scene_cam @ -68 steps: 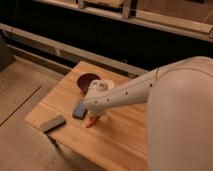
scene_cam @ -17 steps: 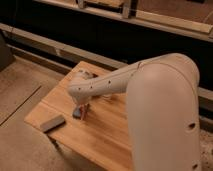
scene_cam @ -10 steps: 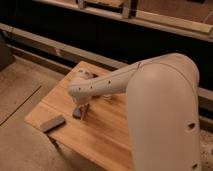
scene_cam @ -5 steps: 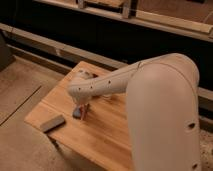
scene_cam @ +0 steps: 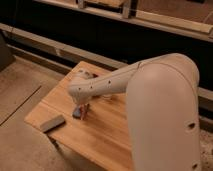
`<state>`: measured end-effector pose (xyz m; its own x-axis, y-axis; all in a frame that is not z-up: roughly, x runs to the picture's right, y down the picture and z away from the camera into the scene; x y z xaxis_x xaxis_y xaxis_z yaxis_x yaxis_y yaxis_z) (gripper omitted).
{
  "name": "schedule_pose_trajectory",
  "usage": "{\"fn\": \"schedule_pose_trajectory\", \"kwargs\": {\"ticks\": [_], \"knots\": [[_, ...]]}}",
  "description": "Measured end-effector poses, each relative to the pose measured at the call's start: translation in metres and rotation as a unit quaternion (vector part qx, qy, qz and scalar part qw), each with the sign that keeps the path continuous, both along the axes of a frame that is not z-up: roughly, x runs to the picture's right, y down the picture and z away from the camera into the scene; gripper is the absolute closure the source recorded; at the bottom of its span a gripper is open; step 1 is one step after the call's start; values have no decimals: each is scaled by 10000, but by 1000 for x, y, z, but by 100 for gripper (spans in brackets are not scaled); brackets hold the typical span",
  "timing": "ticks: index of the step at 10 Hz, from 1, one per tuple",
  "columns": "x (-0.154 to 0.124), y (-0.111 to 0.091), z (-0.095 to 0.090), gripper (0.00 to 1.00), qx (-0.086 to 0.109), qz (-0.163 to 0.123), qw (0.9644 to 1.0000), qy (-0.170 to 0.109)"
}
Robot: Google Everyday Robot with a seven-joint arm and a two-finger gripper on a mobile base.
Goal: Place the pepper on the white sponge
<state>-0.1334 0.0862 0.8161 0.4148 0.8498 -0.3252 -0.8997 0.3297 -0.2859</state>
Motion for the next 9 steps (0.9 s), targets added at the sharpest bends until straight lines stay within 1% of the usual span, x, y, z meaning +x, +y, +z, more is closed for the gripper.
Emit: {"fn": "schedule_pose_trajectory", "kwargs": {"ticks": [1, 9], "knots": [[0, 0, 0, 20, 0, 0, 10000, 0], [0, 0, 0, 20, -4, 0, 10000, 2]]}}
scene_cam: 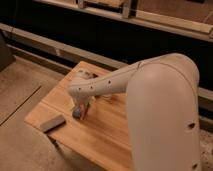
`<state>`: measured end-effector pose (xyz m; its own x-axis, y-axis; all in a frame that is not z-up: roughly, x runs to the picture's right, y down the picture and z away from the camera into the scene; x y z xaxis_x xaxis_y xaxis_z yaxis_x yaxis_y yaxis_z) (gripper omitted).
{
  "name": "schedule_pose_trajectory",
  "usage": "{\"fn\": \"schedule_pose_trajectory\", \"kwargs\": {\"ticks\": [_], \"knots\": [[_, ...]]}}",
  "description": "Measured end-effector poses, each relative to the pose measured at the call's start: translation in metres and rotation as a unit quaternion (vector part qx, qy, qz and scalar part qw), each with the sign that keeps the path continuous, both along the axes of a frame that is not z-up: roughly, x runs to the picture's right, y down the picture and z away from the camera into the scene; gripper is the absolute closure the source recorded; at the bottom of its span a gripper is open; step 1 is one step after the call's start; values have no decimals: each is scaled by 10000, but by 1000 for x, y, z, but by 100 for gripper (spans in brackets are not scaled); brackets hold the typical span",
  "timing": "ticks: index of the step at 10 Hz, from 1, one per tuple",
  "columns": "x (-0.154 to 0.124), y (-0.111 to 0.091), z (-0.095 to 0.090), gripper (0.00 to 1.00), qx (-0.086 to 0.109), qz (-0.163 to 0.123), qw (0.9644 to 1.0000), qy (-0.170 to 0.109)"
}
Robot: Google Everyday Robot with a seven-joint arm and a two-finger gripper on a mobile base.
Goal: Place the pepper on the white sponge
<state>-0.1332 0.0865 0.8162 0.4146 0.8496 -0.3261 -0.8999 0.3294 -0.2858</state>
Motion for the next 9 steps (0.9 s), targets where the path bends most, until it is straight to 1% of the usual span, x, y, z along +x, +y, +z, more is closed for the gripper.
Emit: {"fn": "schedule_pose_trajectory", "kwargs": {"ticks": [2, 5, 7, 9], "knots": [[1, -1, -1, 20, 22, -16, 10000, 15], [8, -15, -12, 20, 209, 10, 9996, 188], [11, -21, -19, 20, 309, 43, 9992, 244], [14, -22, -20, 20, 330, 65, 9991, 261]]}}
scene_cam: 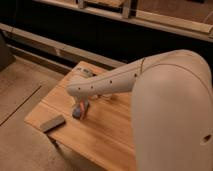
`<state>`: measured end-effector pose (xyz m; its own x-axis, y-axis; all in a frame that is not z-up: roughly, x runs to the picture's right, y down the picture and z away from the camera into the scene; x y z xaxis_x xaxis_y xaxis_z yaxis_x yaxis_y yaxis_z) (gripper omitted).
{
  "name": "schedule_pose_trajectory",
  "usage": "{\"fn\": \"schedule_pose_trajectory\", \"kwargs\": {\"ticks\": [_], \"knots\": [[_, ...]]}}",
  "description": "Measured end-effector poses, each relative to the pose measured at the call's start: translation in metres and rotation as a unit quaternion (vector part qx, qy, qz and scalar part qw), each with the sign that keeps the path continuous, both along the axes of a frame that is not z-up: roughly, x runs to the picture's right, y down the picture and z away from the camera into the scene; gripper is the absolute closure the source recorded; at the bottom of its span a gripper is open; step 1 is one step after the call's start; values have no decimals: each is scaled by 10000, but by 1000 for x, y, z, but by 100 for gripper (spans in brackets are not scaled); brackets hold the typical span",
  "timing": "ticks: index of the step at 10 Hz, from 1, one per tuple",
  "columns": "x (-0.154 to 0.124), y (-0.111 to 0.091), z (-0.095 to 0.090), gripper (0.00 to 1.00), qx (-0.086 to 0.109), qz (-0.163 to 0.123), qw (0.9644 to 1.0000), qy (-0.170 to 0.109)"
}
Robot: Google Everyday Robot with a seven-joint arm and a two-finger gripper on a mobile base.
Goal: Place the pepper on the white sponge
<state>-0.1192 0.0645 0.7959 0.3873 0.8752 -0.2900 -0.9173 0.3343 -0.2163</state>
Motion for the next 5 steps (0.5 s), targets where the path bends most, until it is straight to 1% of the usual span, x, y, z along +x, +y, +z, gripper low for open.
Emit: {"fn": "schedule_pose_trajectory", "kwargs": {"ticks": [5], "knots": [[-3, 1, 0, 20, -4, -14, 10000, -16]]}}
